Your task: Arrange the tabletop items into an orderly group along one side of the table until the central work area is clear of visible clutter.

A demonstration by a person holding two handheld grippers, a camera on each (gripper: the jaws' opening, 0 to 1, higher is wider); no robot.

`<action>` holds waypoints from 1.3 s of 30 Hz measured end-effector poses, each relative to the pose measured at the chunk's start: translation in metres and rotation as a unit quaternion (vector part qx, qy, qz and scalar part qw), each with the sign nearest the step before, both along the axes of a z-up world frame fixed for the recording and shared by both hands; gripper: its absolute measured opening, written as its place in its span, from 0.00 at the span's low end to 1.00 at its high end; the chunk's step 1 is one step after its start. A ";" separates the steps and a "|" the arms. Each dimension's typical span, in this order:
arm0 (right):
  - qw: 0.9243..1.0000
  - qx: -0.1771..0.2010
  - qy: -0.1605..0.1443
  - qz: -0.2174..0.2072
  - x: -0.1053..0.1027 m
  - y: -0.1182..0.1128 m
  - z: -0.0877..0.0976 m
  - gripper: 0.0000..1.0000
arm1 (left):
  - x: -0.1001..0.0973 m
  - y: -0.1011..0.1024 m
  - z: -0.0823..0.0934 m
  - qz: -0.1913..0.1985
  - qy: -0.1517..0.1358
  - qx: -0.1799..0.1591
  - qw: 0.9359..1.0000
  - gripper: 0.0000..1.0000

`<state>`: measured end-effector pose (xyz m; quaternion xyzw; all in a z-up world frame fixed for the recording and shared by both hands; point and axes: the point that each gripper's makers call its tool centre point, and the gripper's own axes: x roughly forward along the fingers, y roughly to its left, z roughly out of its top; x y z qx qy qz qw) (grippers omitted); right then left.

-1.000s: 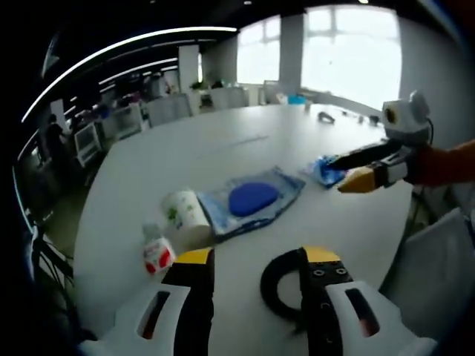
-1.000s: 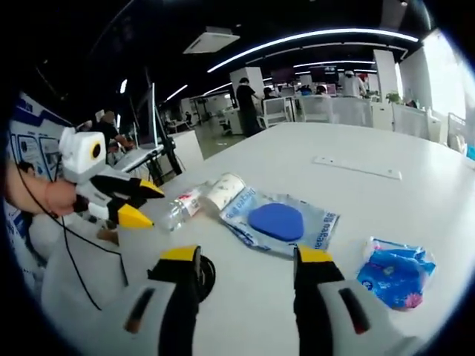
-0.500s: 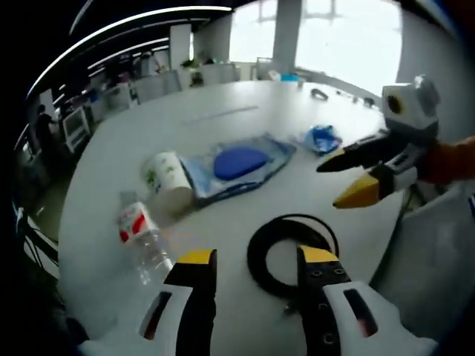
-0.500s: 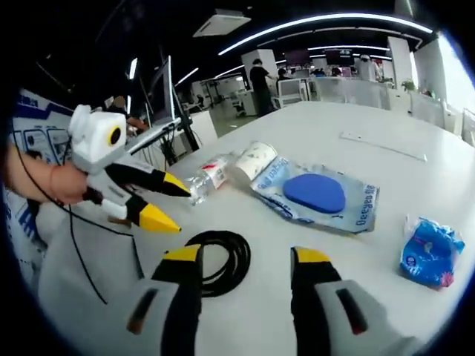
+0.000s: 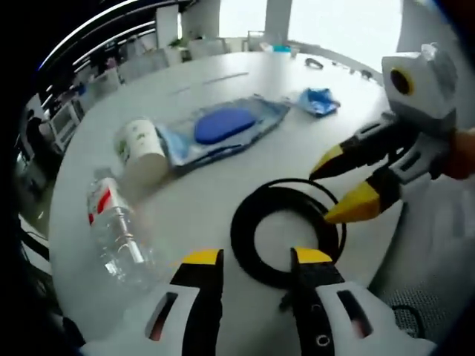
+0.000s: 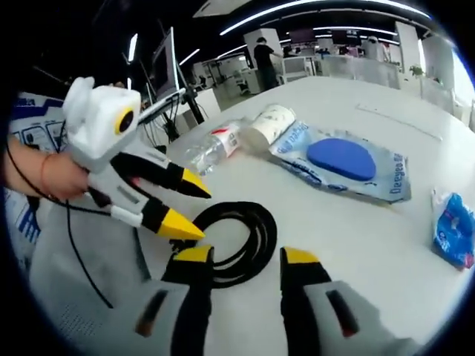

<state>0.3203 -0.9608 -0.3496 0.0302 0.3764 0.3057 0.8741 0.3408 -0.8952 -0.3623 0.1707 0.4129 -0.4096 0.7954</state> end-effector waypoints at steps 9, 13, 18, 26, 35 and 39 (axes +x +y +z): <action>1.000 -0.014 0.019 -0.004 -0.004 -0.006 -0.011 0.10 | 0.002 0.002 -0.009 0.000 -0.009 0.028 1.000 0.22; 1.000 -0.014 0.019 -0.012 -0.001 -0.007 -0.011 0.08 | 0.005 0.002 -0.009 0.013 -0.007 0.028 1.000 0.18; 0.999 -0.014 0.024 -0.025 -0.003 -0.009 -0.013 0.05 | 0.007 0.004 -0.010 0.016 -0.016 0.044 0.999 0.09; 0.999 0.004 0.026 -0.045 -0.004 -0.010 -0.010 0.03 | 0.009 0.003 -0.009 0.024 -0.010 0.035 0.999 0.06; 0.998 0.020 0.022 -0.055 -0.003 -0.014 -0.003 0.02 | 0.010 0.001 -0.005 0.040 0.000 0.021 0.999 0.05; 0.997 0.030 0.021 -0.066 -0.002 -0.019 0.003 0.01 | 0.010 -0.002 -0.002 0.044 0.003 0.014 0.999 0.05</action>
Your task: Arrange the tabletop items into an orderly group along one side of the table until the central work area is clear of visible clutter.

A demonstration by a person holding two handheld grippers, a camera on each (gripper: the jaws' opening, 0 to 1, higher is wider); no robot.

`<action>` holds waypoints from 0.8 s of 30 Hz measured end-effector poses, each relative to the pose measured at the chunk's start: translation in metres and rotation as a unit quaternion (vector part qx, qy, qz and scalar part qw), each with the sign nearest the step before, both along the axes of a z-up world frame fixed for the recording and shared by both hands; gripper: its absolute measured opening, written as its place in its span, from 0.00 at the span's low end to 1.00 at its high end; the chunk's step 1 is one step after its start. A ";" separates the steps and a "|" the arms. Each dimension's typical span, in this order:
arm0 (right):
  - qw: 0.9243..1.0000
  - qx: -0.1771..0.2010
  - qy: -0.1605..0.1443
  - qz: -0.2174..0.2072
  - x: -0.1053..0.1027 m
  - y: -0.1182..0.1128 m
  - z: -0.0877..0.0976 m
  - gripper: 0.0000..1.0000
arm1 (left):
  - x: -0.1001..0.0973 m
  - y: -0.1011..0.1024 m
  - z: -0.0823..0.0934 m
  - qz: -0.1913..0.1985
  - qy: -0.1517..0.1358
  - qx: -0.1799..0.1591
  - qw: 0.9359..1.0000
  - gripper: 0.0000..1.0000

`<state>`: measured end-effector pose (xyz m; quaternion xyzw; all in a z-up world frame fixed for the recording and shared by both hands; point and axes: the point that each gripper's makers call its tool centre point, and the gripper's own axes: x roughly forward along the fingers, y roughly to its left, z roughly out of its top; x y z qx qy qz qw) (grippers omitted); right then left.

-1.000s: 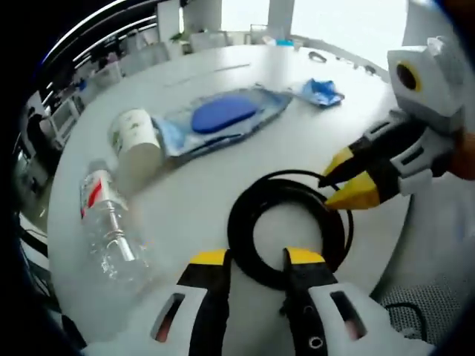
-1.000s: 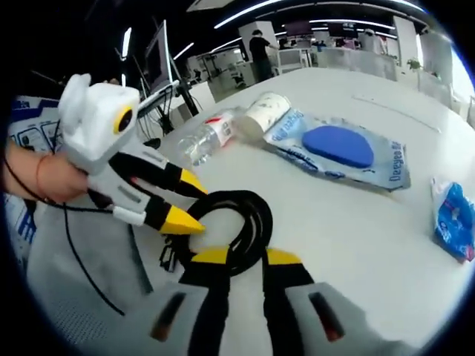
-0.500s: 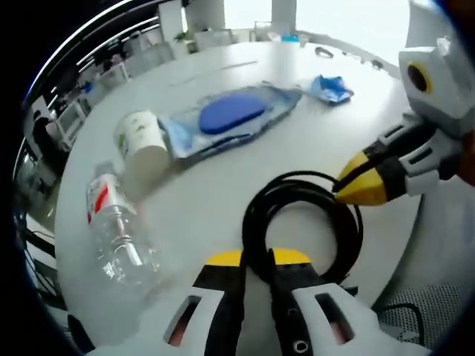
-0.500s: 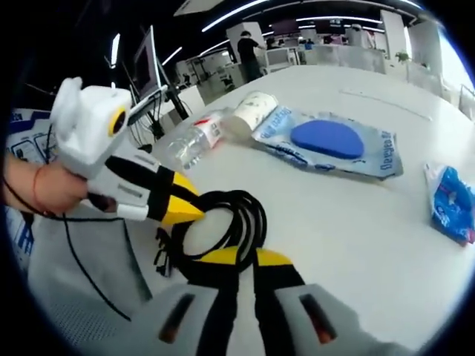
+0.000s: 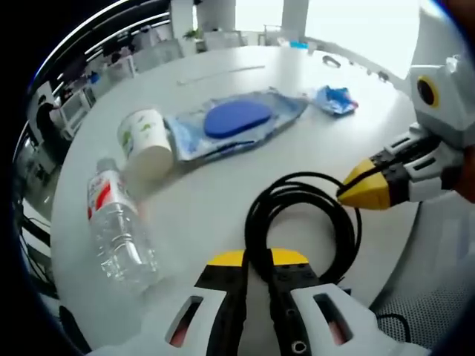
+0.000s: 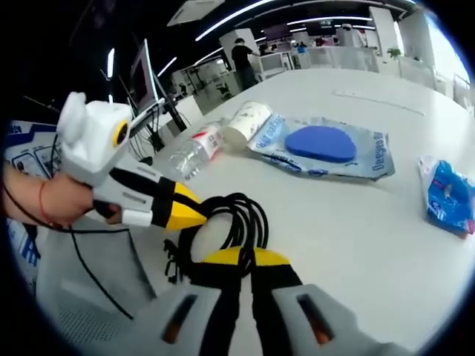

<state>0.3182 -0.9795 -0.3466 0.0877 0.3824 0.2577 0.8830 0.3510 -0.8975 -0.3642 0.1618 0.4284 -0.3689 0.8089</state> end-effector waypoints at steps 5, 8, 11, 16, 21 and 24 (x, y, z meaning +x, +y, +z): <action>1.000 0.004 -0.002 -0.009 -0.001 -0.007 0.005 0.00 | -0.001 -0.009 0.004 -0.004 0.003 -0.008 1.000 0.04; 1.000 0.008 -0.001 -0.017 -0.002 -0.012 0.007 0.00 | -0.001 -0.015 0.008 -0.002 0.006 -0.014 1.000 0.03; 1.000 0.010 -0.002 -0.021 -0.003 -0.017 0.010 0.00 | -0.001 -0.021 0.009 -0.009 0.004 -0.017 1.000 0.02; 0.999 0.016 -0.004 -0.034 -0.005 -0.027 0.014 0.00 | -0.004 -0.031 0.011 -0.014 0.009 -0.023 1.000 0.02; 0.999 0.018 -0.008 -0.047 -0.008 -0.038 0.022 0.00 | -0.004 -0.044 0.015 -0.023 0.012 -0.030 0.999 0.02; 0.998 0.019 -0.012 -0.057 -0.010 -0.049 0.026 0.00 | -0.004 -0.054 0.019 -0.028 0.013 -0.036 0.999 0.02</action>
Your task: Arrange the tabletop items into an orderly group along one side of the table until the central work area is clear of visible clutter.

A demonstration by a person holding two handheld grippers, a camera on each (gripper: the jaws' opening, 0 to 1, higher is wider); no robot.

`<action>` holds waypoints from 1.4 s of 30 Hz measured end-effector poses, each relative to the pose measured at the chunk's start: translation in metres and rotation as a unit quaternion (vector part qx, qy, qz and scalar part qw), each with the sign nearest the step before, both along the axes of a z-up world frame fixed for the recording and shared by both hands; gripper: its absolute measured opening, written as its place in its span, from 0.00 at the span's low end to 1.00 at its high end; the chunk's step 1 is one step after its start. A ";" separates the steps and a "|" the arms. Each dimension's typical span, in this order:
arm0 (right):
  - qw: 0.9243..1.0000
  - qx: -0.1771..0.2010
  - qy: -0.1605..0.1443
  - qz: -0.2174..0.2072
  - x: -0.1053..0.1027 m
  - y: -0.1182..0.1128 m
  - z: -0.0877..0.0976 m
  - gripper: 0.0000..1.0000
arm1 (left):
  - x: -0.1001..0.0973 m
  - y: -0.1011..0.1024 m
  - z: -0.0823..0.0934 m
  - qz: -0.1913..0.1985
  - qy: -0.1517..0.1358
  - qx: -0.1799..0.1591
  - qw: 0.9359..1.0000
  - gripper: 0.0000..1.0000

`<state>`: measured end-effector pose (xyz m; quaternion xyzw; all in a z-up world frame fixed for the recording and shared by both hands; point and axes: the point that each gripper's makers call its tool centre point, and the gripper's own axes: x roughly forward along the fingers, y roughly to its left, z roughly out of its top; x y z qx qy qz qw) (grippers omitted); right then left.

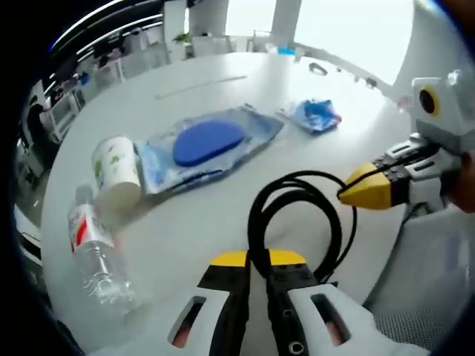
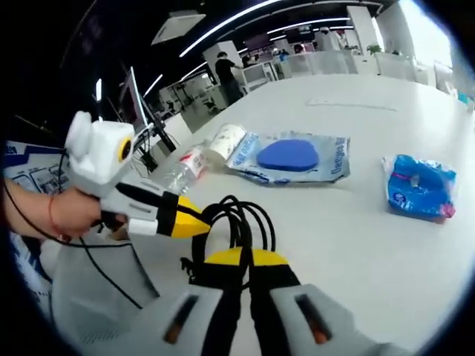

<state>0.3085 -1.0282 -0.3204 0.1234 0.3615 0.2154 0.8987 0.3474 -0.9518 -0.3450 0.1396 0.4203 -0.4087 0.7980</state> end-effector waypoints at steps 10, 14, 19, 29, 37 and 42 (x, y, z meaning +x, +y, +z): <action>0.999 -0.002 -0.010 -0.036 -0.004 -0.038 0.011 0.00 | -0.001 -0.043 0.012 -0.028 0.000 -0.016 0.999 0.02; 0.998 -0.006 -0.014 -0.054 -0.005 -0.058 0.015 0.00 | -0.001 -0.062 0.016 -0.039 0.003 -0.021 0.999 0.02; 0.997 -0.008 -0.018 -0.076 -0.008 -0.085 0.021 0.00 | -0.001 -0.090 0.021 -0.059 0.004 -0.026 0.998 0.02; 0.994 -0.018 -0.024 -0.105 -0.010 -0.127 0.028 0.00 | -0.003 -0.134 0.026 -0.087 0.008 -0.033 0.996 0.02; 0.992 -0.023 -0.024 -0.118 -0.011 -0.152 0.028 0.00 | -0.003 -0.159 0.027 -0.101 0.011 -0.034 0.994 0.02; 0.992 -0.025 -0.021 -0.123 -0.011 -0.164 0.026 0.00 | -0.004 -0.170 0.025 -0.106 0.016 -0.034 0.994 0.02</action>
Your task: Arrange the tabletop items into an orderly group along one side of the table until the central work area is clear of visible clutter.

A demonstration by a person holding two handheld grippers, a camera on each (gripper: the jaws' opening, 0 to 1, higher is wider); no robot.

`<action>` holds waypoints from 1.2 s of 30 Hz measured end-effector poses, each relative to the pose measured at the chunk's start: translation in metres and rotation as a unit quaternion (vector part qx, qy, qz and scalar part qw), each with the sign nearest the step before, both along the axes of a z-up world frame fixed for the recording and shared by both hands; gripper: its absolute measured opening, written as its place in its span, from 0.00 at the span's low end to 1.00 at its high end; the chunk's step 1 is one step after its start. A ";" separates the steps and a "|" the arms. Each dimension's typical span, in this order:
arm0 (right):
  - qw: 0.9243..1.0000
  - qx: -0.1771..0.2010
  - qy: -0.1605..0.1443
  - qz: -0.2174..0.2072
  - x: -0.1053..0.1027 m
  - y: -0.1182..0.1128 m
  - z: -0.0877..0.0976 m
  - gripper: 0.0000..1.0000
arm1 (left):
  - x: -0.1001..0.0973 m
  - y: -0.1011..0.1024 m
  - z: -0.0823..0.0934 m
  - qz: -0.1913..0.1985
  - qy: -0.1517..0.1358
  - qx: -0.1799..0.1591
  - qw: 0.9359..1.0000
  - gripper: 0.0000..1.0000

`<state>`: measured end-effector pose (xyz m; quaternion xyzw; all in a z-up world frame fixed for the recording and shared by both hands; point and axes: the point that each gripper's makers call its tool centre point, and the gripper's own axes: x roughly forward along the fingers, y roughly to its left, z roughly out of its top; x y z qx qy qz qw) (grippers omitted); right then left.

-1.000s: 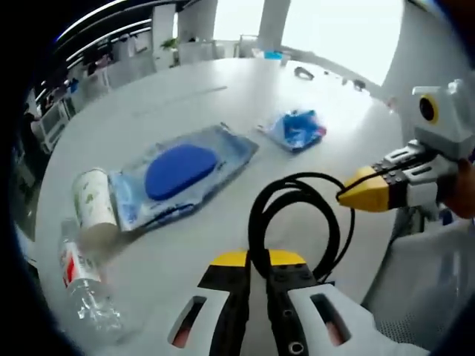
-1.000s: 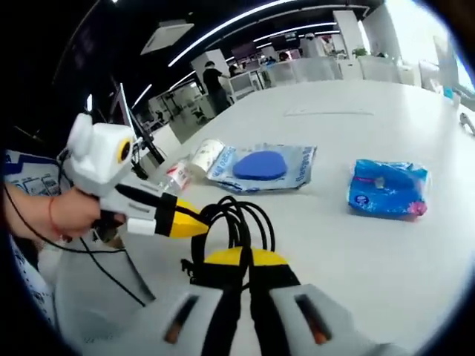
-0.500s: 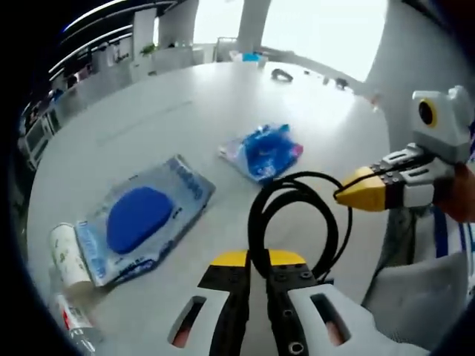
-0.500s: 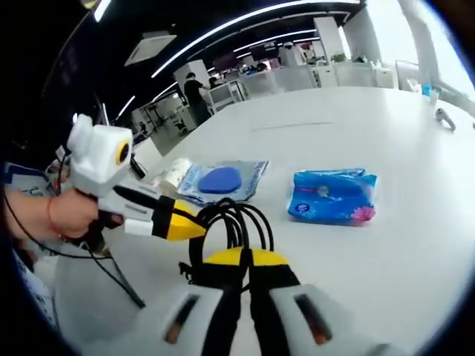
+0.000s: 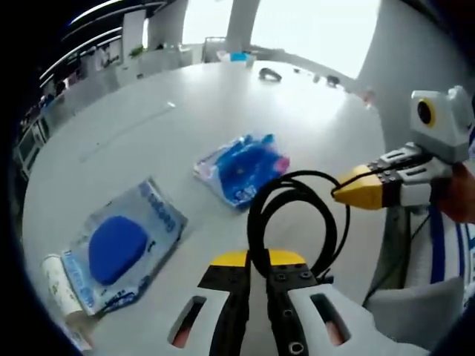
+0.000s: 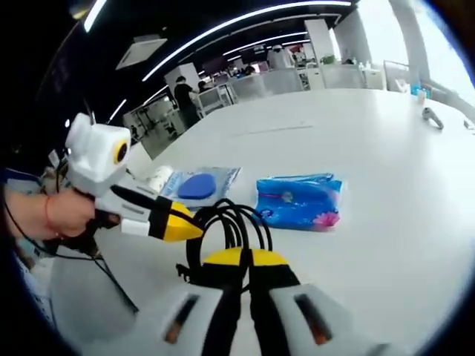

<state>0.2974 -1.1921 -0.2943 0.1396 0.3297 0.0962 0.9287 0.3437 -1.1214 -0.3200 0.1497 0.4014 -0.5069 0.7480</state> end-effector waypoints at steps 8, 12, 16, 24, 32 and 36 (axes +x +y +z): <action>1.000 -0.004 0.013 -0.007 -0.002 -0.016 -0.013 0.00 | -0.004 -0.015 -0.011 -0.004 0.014 0.012 1.000 0.02; 1.000 -0.004 0.021 -0.011 -0.001 -0.024 -0.020 0.00 | -0.003 -0.021 -0.017 -0.003 0.019 0.016 1.000 0.02; 0.999 -0.006 0.035 -0.011 0.000 -0.030 -0.032 0.00 | -0.004 -0.025 -0.024 -0.004 0.026 0.025 0.999 0.02; 0.998 -0.008 0.055 -0.010 0.004 -0.038 -0.049 0.00 | -0.005 -0.028 -0.034 -0.001 0.034 0.036 0.999 0.03; 0.998 -0.012 0.068 -0.012 0.006 -0.040 -0.061 0.00 | -0.005 -0.027 -0.041 -0.002 0.036 0.043 0.998 0.04; 0.997 -0.015 0.073 -0.014 0.006 -0.040 -0.065 0.00 | -0.005 -0.028 -0.044 -0.004 0.035 0.042 0.999 0.04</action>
